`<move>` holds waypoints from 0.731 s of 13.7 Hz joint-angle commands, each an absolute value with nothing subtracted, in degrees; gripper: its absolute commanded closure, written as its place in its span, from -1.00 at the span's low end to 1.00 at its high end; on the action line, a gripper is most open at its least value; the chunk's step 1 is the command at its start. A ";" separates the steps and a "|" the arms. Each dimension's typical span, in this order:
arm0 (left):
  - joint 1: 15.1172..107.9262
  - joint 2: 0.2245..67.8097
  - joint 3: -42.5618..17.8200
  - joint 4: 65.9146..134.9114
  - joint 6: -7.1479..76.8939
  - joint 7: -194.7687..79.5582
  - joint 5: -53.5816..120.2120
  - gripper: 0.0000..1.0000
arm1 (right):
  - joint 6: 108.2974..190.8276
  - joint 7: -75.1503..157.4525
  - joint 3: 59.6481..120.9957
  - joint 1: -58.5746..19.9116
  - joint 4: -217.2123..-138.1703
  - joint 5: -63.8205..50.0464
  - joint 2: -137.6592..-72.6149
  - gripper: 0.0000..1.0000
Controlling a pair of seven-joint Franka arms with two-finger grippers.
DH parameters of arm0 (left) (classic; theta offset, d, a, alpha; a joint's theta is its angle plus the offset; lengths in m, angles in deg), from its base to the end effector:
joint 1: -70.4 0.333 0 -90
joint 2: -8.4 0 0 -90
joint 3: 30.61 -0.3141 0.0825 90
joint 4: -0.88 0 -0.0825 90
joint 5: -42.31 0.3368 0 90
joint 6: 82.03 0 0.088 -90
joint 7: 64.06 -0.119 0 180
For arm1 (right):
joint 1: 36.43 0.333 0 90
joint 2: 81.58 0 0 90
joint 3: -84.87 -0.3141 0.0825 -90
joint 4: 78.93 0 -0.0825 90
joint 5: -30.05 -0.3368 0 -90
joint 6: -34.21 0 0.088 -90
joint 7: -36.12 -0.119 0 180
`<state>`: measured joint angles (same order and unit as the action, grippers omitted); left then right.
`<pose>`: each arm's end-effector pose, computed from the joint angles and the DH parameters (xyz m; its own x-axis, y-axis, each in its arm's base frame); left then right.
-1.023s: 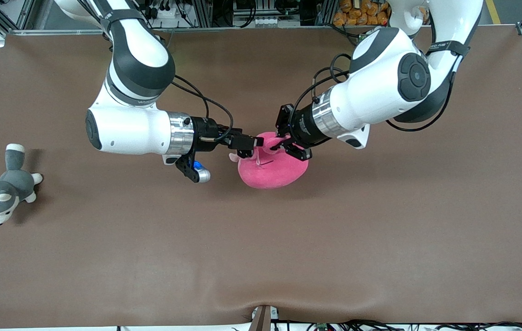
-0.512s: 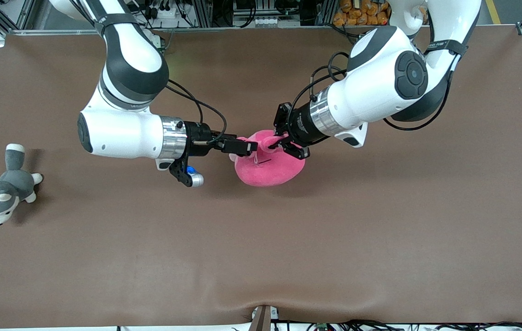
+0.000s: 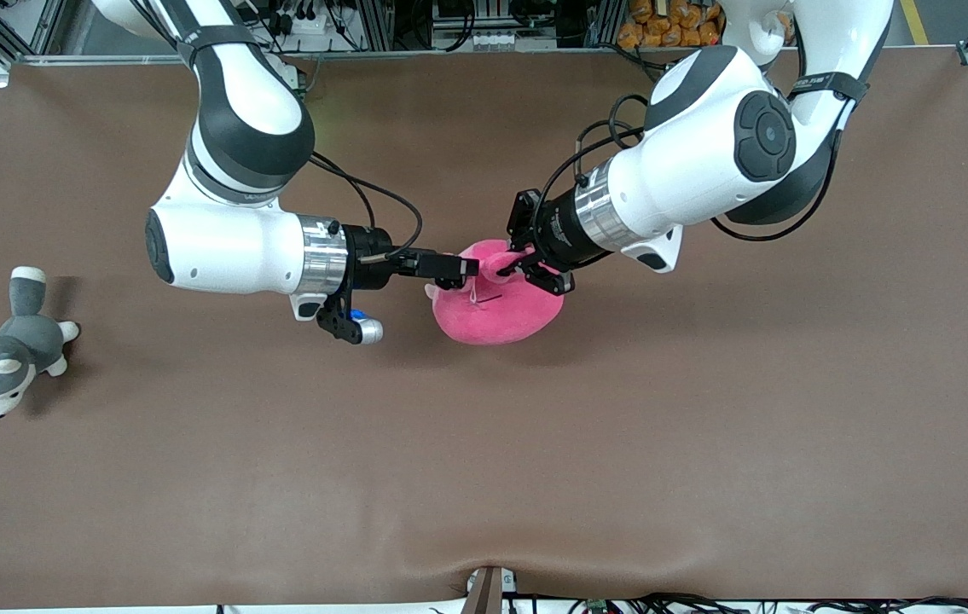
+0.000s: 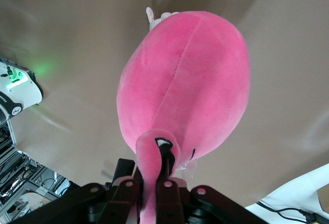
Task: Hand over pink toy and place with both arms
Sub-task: 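Grasp the pink plush with the right gripper beside the left gripper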
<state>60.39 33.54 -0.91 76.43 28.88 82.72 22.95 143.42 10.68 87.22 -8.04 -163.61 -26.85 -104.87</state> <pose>0.5300 -0.3823 0.5388 -0.4629 0.7729 -0.4340 0.8791 0.3372 -0.3370 0.5493 0.3513 0.4814 0.8900 -0.1086 -0.4429 -0.4063 -0.6300 -0.6619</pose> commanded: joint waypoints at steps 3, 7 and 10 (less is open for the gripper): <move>59.85 33.44 -1.16 75.23 28.63 84.48 23.94 1.00 | 143.28 11.33 86.89 -8.13 -163.22 -26.47 -105.32 0.33; 59.85 33.44 -1.08 75.32 28.63 84.48 23.94 1.00 | 143.28 12.56 86.89 -8.30 -163.22 -26.47 -105.23 1.00; 59.94 33.44 -1.08 75.32 28.63 84.39 23.68 1.00 | 143.28 12.74 86.89 -8.66 -163.22 -26.29 -105.23 1.00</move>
